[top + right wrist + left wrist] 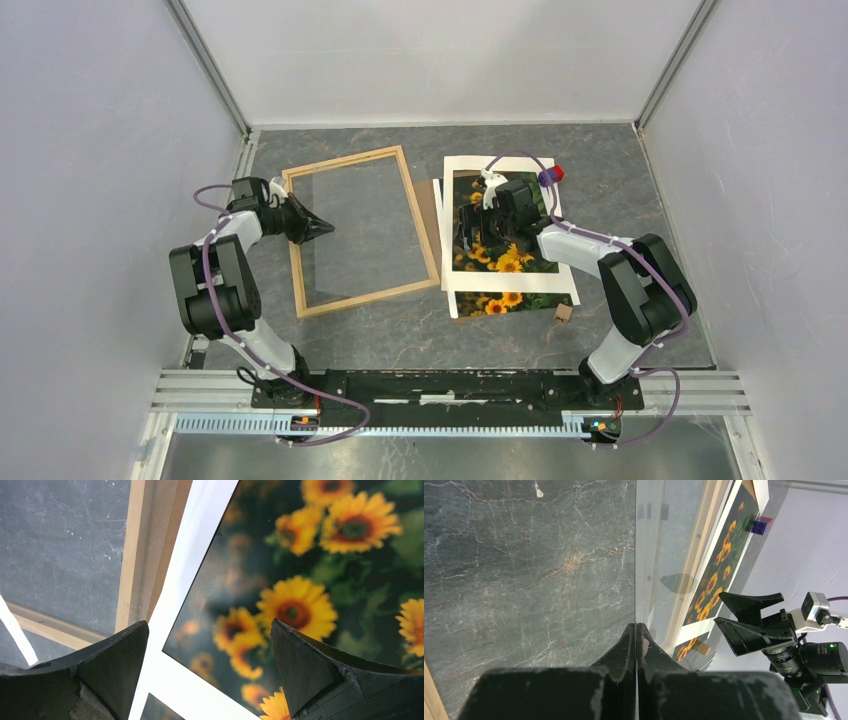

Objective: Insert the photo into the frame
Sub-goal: Place the photo frame item in the photo frame.

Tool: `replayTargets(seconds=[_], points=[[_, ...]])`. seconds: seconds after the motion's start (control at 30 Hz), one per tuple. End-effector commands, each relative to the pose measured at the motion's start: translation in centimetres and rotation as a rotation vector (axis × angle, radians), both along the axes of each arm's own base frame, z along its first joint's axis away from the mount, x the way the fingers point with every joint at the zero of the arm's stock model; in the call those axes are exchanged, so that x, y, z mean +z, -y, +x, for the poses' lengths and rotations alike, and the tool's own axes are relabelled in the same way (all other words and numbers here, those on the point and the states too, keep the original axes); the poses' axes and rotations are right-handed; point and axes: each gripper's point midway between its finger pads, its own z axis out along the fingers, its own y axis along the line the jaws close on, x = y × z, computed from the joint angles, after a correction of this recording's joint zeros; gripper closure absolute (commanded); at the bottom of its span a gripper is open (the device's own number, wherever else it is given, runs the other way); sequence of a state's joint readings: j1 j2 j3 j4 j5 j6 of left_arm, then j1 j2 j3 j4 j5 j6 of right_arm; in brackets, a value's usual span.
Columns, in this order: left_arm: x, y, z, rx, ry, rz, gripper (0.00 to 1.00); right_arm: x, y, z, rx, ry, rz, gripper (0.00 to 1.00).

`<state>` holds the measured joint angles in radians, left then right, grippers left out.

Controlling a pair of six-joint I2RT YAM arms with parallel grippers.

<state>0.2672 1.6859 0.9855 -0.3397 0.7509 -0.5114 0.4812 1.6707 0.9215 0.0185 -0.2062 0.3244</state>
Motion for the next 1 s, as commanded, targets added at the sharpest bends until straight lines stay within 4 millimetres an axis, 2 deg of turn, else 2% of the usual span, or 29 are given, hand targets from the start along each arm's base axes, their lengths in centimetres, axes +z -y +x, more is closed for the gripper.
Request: replayTargets(seconds=[0.0,0.23,0.43,0.57,0.97], points=[[1.9,-1.4,1.1,-0.01,0.145,0.076,0.98,0.4,-0.1,0.4,0.013,0.038,0.009,0.02],[2.3,-2.6,1.3,0.044,0.168,0.056,0.98,0.4,-0.1,0.3,0.019,0.038,0.014,0.02],[2.4,-2.7,1.5,0.053,0.172,0.041,0.98,0.4,-0.2,0.2,0.023,0.038,0.017,0.02],[2.8,-3.7,1.5,0.089,0.183,0.065,0.98,0.3,-0.2,0.2,0.024,0.035,0.017,0.02],[2.4,-3.8,1.5,0.097,0.173,0.05,0.98,0.0,-0.3,0.1,0.029,0.026,0.018,0.02]])
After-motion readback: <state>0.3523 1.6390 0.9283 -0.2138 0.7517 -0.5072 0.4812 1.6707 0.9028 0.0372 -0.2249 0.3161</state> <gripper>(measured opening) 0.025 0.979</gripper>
